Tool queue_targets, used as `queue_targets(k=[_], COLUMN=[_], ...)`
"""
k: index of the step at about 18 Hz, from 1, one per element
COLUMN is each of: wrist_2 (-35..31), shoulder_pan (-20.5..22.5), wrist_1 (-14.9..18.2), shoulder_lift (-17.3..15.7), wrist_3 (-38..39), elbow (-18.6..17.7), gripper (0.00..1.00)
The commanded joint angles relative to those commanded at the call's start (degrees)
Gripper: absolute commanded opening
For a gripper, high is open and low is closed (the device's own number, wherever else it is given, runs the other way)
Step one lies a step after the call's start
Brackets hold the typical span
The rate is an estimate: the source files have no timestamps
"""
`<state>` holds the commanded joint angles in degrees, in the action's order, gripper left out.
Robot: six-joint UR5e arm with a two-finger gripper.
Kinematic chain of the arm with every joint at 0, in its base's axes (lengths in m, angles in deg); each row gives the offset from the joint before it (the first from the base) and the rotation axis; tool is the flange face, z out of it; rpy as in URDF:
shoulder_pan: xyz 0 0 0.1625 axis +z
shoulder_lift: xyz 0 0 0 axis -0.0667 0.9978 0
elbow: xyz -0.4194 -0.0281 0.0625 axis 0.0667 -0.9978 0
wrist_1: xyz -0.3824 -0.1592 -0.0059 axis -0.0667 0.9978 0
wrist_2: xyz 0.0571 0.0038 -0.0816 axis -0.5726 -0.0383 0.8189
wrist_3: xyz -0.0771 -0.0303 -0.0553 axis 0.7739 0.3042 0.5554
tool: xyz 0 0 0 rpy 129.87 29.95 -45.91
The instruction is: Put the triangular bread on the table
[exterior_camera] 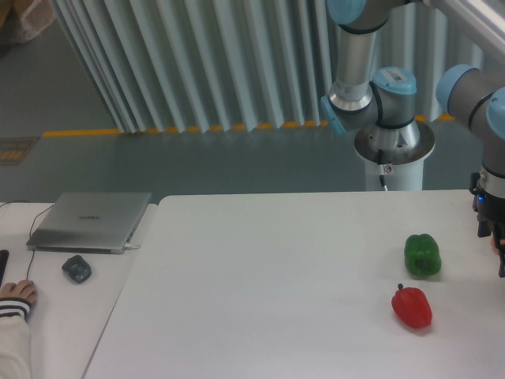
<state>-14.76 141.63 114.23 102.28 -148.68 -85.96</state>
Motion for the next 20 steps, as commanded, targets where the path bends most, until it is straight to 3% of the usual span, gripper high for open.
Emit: queue_targets(k=[7, 9, 10, 12, 14, 17, 20], wrist_2=[-0.1, -0.2, -0.3, -0.8, -0.6, -0.8, -5.0], shoulder_pan=[0.7, 2.5, 3.9, 4.1, 5.9, 10.4, 13.5], wrist_1=[-0.3, -4.0, -8.1, -9.8, -9.1, -5.6, -4.7], shoulder_lift=[-0.3, -2.6, -4.5, -5.3, -6.2, -7.5, -7.9], wrist_3=[0.1, 0.8, 0.8, 0.7, 0.4, -1.7, -13.4], elbow=[-1.3, -6.0, -9.5, -11.4, -11.6, -11.7, -11.8], gripper=[1.00, 1.00, 1.00, 1.00, 1.00, 1.00, 1.00])
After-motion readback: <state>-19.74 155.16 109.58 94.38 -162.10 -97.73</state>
